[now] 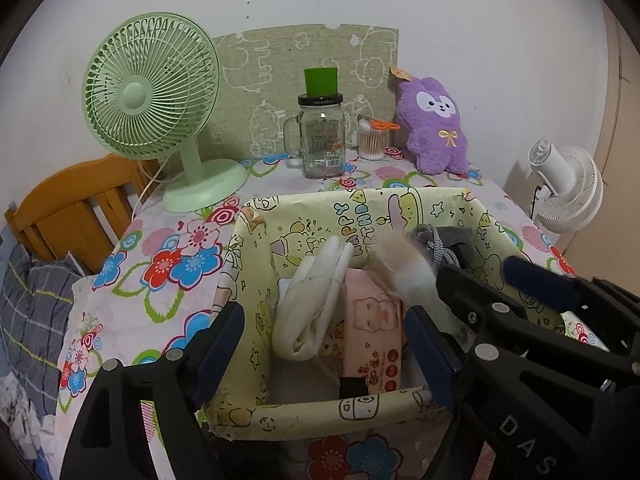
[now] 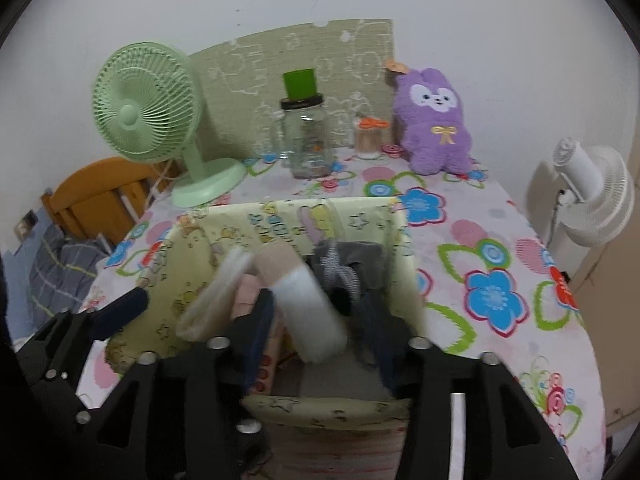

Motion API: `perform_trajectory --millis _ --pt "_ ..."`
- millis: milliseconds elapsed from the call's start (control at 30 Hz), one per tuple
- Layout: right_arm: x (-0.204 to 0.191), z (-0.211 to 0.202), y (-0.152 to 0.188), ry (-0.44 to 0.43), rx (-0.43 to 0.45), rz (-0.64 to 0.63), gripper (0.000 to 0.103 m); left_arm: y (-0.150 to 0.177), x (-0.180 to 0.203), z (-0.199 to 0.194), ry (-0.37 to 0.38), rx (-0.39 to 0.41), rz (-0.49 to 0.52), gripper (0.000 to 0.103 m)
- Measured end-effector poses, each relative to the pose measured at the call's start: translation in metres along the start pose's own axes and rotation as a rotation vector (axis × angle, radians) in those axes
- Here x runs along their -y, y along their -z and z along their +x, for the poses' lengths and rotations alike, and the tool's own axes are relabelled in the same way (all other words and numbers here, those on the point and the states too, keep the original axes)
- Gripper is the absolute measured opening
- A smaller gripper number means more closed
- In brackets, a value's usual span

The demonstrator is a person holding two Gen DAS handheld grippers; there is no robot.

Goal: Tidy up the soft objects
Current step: 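Lower the wipes pack and towel into the basket and open both tools, then withdraw both tools from the basket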

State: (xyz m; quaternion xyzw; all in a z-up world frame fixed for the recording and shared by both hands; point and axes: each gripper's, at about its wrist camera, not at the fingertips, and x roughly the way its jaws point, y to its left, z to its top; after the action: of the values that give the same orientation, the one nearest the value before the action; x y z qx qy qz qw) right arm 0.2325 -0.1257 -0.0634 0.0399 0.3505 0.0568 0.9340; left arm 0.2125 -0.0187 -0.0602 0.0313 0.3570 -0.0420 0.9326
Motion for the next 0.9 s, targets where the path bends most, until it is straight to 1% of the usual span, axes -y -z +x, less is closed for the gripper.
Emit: perform_trajectory --millis 33,167,200,233,300,600,900 --pt "0.002 -0.001 0.000 0.012 0.003 0.005 0.067 0.000 -0.001 -0.001 0.005 -0.002 -0.003 0.084" --pt "0.007 -0.008 0.002 -0.014 0.008 0.016 0.070 0.001 -0.003 -0.003 0.019 -0.007 -0.022 0.085" --pt "0.007 -0.010 0.002 -0.021 0.011 0.015 0.074 0.002 -0.003 -0.005 0.026 -0.008 -0.027 0.085" --pt "0.006 -0.013 0.002 -0.034 0.013 0.015 0.081 0.002 -0.003 -0.006 0.034 -0.009 -0.029 0.088" --pt "0.003 -0.018 0.003 -0.046 0.025 0.012 0.086 0.003 -0.002 -0.011 0.037 -0.001 -0.029 0.089" --pt "-0.006 -0.043 0.006 -0.043 0.065 -0.002 0.088 0.006 0.000 -0.033 0.042 0.028 -0.039 0.090" --pt "-0.008 -0.069 0.010 -0.030 0.105 0.000 0.093 0.009 0.002 -0.059 0.033 0.070 -0.040 0.090"
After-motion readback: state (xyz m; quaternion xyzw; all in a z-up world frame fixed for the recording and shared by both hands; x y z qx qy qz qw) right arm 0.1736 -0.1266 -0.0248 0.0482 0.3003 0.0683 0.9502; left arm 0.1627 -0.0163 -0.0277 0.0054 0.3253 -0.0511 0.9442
